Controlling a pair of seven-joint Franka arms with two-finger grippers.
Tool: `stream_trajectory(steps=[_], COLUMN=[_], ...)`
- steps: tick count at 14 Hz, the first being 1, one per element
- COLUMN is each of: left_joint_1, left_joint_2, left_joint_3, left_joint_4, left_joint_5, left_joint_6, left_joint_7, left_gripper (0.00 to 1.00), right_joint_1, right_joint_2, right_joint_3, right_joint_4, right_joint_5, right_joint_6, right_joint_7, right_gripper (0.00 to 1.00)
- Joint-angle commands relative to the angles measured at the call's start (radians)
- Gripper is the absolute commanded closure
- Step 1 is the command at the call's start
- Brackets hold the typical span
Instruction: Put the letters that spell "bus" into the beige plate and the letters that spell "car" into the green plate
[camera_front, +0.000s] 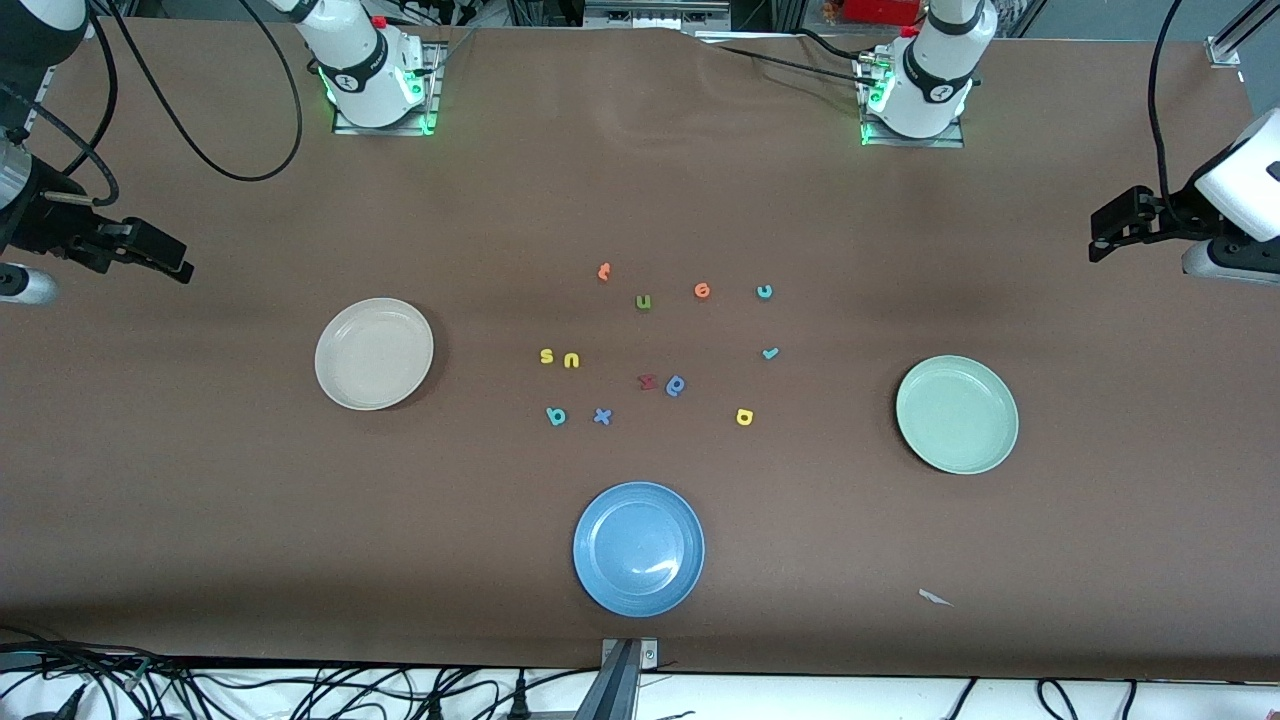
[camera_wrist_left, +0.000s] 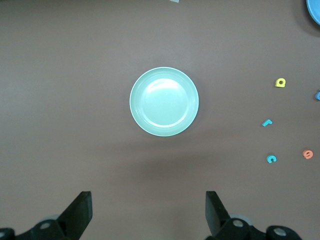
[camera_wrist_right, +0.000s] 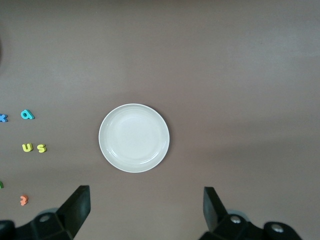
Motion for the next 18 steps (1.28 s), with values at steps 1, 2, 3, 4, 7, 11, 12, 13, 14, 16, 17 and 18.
stream_trajectory(steps=[1, 2, 3, 4, 7, 11, 12, 13, 14, 16, 17, 18], left_joint_1=[0.005, 0.005, 0.006, 0.006, 0.006, 0.006, 0.005, 0.005, 0.005, 0.005, 0.005, 0.005], left_joint_2=[-0.016, -0.016, -0.016, -0.016, -0.016, -0.016, -0.016, -0.016, -0.016, -0.016, -0.016, -0.016], left_joint_3=[0.0, 0.0, 0.0, 0.001, 0.001, 0.0, 0.0, 0.0, 0.0, -0.002, -0.002, -0.003], left_joint_4=[-0.005, -0.005, -0.005, -0.005, -0.005, -0.005, -0.005, -0.005, -0.005, -0.005, -0.005, -0.005], left_joint_5=[-0.006, -0.006, -0.006, -0.006, -0.006, -0.006, -0.006, -0.006, -0.006, -0.006, -0.006, -0.006], left_joint_6=[-0.014, -0.014, -0.014, -0.014, -0.014, -0.014, -0.012, -0.014, -0.014, -0.014, -0.014, -0.014], left_joint_7=[0.014, 0.014, 0.014, 0.015, 0.015, 0.015, 0.014, 0.014, 0.014, 0.014, 0.014, 0.014], left_gripper=[0.0, 0.0, 0.0, 0.0, 0.0, 0.0, 0.0, 0.0, 0.0, 0.0, 0.0, 0.0], right_joint_1=[0.002, 0.002, 0.002, 0.002, 0.002, 0.004, 0.016, 0.019, 0.019, 0.017, 0.017, 0.017], right_joint_2=[-0.007, -0.006, -0.007, -0.007, -0.007, -0.007, -0.007, -0.007, -0.007, -0.006, -0.007, -0.007], right_joint_3=[-0.002, 0.0, 0.0, 0.0, 0.0, 0.003, 0.011, 0.011, 0.011, 0.011, 0.011, 0.011], right_joint_4=[-0.003, -0.003, -0.003, -0.003, -0.003, -0.003, -0.003, -0.003, -0.003, -0.003, -0.003, -0.003], right_joint_5=[-0.003, -0.009, -0.008, -0.008, -0.008, -0.003, -0.005, -0.005, -0.003, -0.003, -0.003, -0.003], right_joint_6=[0.004, 0.004, 0.003, -0.001, -0.004, -0.007, -0.007, -0.005, -0.005, -0.005, -0.005, -0.007], right_joint_7=[-0.002, -0.008, -0.009, -0.009, -0.011, -0.011, -0.008, -0.008, -0.008, -0.008, -0.008, -0.009], right_gripper=[0.0, 0.0, 0.0, 0.0, 0.0, 0.0, 0.0, 0.0, 0.0, 0.0, 0.0, 0.0])
